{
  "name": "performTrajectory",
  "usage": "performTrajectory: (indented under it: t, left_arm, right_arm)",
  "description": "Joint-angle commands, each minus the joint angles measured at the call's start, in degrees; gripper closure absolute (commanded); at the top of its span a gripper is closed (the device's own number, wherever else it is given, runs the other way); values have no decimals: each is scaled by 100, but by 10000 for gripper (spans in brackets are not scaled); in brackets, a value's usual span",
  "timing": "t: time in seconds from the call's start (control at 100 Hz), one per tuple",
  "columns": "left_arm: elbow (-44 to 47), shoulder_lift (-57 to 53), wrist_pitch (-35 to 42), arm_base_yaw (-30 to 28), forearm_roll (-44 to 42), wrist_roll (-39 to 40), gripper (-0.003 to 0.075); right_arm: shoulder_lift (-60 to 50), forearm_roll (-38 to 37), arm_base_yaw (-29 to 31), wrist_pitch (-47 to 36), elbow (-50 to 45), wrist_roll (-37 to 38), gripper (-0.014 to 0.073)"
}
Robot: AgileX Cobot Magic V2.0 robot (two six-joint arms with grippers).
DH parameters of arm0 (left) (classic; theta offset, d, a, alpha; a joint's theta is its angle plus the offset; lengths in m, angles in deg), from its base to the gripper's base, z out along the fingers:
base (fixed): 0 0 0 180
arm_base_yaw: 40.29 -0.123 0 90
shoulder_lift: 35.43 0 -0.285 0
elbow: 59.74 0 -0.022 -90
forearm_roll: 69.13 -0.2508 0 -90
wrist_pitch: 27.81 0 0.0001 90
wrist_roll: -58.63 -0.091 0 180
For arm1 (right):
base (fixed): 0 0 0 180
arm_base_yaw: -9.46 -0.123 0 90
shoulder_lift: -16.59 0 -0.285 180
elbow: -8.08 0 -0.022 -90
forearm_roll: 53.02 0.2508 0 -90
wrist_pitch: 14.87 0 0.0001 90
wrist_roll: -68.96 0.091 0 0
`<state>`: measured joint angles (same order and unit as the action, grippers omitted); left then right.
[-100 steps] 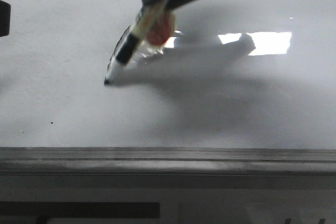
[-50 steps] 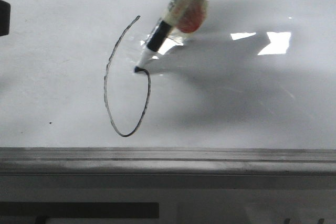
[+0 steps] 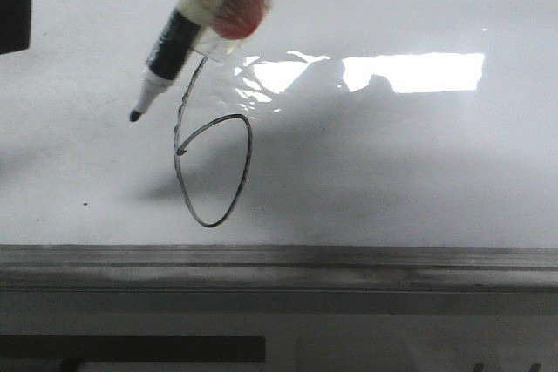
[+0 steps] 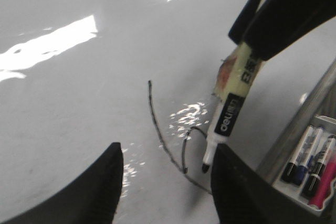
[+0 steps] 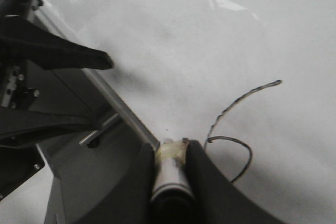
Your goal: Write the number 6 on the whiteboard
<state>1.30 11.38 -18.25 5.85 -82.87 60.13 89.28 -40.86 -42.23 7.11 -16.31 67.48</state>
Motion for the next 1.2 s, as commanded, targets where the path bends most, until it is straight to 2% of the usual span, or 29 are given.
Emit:
performTrajectory:
  t: [0.0,0.15,0.4,0.57,0.76,0.96,1.03,1.08,1.13,1.19]
  left_arm:
    - [-179,206,511,348,-60,48,369]
    - [-179,611,641,746,-48,48,370]
    - [-179,1059,993,784,-48,48,383]
    - [-179,1206,1338,784,-48,48,512]
    - [-179,1228,1349,784,-48,48,740]
    - [-179,1228,1302,784,-48,48,739]
    - [-179,1228,1290,784,-48,48,739]
    - [-179,1228,1290,784,-48,48,739]
    - [-179,1228,1266,784,88,48,739]
    - [-179,1228,1185,784,701,48,739]
  right_arm:
    - [-143,-52,-169,-318,162,-65,647]
    - [-110,-52,-429,-368,162,-65,647]
    - [-110,141,-453,-337,162,-65,647]
    - [-110,185,-453,-243,162,-65,647]
    - [-110,185,-453,-110,162,-65,647]
    - [-110,185,-453,-81,162,-65,639]
    - [-110,185,-453,-70,162,-65,563]
    - [-110,185,-453,-93,162,-65,455]
    - [-110,185,-431,-174,162,-65,310]
    - [-110,169,-422,-313,162,-65,194]
